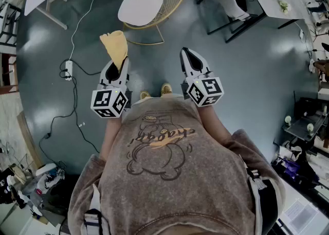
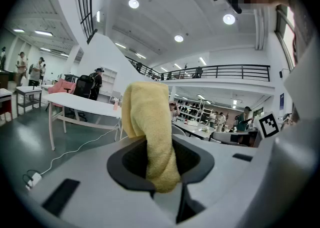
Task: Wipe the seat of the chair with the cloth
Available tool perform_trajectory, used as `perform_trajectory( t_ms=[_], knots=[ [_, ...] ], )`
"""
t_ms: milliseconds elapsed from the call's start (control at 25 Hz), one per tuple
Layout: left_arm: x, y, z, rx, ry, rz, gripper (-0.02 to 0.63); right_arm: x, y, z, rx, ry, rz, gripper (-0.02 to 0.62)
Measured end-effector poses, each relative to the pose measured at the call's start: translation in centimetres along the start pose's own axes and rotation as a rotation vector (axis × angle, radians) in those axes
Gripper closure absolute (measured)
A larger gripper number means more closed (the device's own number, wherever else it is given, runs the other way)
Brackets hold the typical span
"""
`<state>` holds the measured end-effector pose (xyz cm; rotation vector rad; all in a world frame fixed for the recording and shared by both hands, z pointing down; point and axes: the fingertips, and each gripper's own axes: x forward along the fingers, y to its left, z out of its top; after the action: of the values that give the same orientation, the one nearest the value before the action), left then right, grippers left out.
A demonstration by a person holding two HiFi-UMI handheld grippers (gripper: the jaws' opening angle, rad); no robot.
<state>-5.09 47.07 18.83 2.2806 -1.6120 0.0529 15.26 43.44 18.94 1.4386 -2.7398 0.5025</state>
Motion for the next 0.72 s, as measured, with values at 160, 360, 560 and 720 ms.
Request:
perform_trajectory(
  t_ms=[160,360,560,720],
  knots=[
    [-0.2,0.4,0.0,-0.004,-0.002,0.000,0.494,-0.1,0.5,0.1,-0.005,-0.012,-0.002,0.569],
    [-0.3,0.7,-0.5,-0.011,0.002,-0.019,0.494,0.0,1.3,-0.7,-0.008,-0.001,0.001,0.569],
    [-0.6,2.0,-0.9,-0.003,-0.003,-0.044,0.494,0.6,3.0,-1.9,-0.025,0.017,-0.010,0.569],
    [-0.8,2.8,-1.7,0.020,0.005,-0.066,0.494,0.1,3.7,-3.1,-0.053,0.026,-0.035,0.568]
  ],
)
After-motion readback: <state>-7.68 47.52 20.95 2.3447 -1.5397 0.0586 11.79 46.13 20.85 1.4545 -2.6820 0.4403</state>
